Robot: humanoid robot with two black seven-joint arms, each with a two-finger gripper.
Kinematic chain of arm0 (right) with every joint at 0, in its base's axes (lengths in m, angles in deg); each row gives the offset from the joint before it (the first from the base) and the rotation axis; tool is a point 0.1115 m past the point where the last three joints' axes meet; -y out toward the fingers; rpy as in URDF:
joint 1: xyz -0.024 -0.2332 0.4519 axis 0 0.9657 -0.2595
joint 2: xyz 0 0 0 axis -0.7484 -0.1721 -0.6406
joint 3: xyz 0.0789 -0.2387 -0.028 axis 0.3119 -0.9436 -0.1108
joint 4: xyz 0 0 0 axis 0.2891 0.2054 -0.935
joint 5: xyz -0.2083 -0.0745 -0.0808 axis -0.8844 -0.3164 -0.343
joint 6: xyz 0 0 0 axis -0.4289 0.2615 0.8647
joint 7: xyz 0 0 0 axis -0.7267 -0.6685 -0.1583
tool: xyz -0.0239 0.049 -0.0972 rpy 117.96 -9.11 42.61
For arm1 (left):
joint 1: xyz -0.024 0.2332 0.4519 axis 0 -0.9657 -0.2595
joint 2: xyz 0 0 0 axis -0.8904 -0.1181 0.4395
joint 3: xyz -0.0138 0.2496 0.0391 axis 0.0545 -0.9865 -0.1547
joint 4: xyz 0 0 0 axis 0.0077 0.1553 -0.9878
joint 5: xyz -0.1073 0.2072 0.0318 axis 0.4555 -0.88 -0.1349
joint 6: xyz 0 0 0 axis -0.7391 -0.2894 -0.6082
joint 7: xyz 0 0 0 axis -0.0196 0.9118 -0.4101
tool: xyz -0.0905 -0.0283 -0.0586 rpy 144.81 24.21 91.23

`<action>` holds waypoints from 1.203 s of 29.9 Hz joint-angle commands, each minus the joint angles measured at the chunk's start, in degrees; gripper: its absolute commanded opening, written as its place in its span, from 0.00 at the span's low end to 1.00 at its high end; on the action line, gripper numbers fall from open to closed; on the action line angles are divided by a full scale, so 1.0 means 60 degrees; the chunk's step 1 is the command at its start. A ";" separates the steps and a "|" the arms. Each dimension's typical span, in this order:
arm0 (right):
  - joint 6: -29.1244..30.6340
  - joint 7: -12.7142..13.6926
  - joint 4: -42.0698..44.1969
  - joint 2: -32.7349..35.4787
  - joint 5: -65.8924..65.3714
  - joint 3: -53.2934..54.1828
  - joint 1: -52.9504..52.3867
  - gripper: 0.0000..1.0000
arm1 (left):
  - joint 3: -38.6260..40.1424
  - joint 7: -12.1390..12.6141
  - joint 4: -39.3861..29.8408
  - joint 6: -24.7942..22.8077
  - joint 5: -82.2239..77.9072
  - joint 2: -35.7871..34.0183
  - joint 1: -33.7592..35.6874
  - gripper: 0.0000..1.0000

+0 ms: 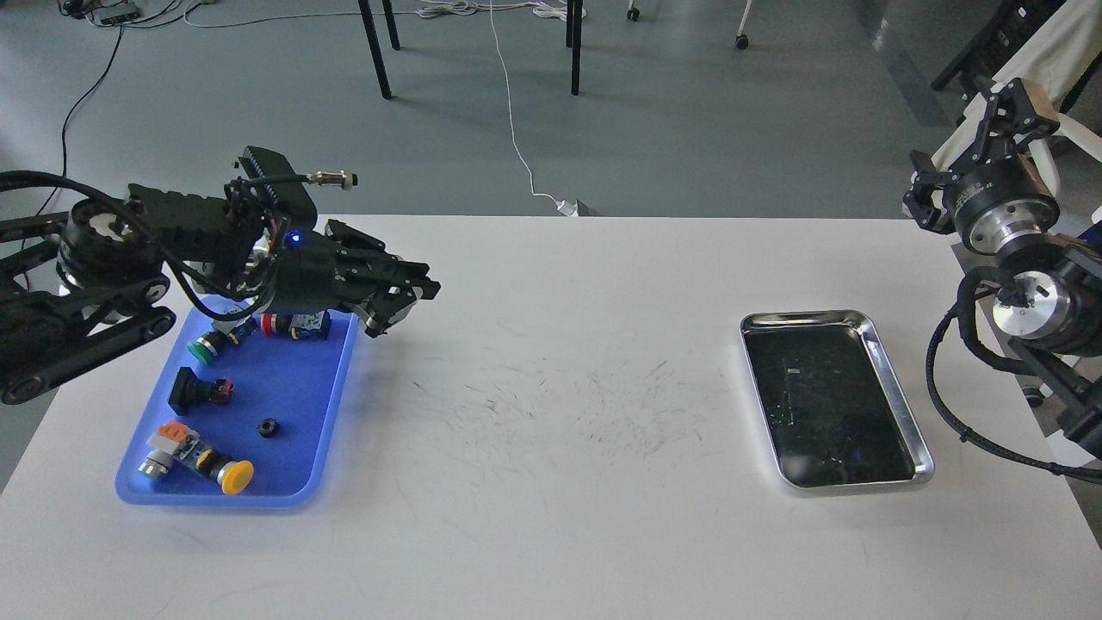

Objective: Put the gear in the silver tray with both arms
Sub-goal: 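Lift the black gear and carry it toward the table centre, then lower the gear and release it on the table between trays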

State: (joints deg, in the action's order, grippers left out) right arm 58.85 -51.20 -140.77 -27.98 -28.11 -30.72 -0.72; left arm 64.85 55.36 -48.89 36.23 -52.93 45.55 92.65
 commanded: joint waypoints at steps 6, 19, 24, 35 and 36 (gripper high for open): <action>-0.0009 0.0002 0.0091 0.0008 0.0007 0.0025 0.0028 0.99 | -0.0073 0.0000 0.0307 -0.0138 -0.0536 0.2394 0.0232 0.09; 0.0005 -0.0012 0.0121 -0.0007 0.0007 0.0011 0.0057 0.99 | -0.0147 0.0000 0.2606 -0.0138 -0.0609 0.5061 0.0188 0.09; 0.0020 -0.0012 0.0121 -0.0007 0.0007 -0.0019 0.0072 0.99 | -0.0161 0.0000 0.3162 -0.0138 -0.0595 0.5705 0.0101 0.09; 0.0020 -0.0012 0.0106 0.0037 0.0007 -0.0077 0.0101 0.99 | -0.0161 0.0000 0.4307 -0.0123 -0.0565 0.6263 -0.0470 0.10; 0.0020 -0.0012 0.0106 0.0052 0.0007 -0.0077 0.0101 0.99 | -0.0161 0.0000 0.4321 -0.0123 -0.0565 0.6263 -0.0500 0.11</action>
State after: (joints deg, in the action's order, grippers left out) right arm 58.98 -51.28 -140.09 -27.87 -28.07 -31.14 -0.11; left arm 63.90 55.38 -23.27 35.51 -56.33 83.09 90.46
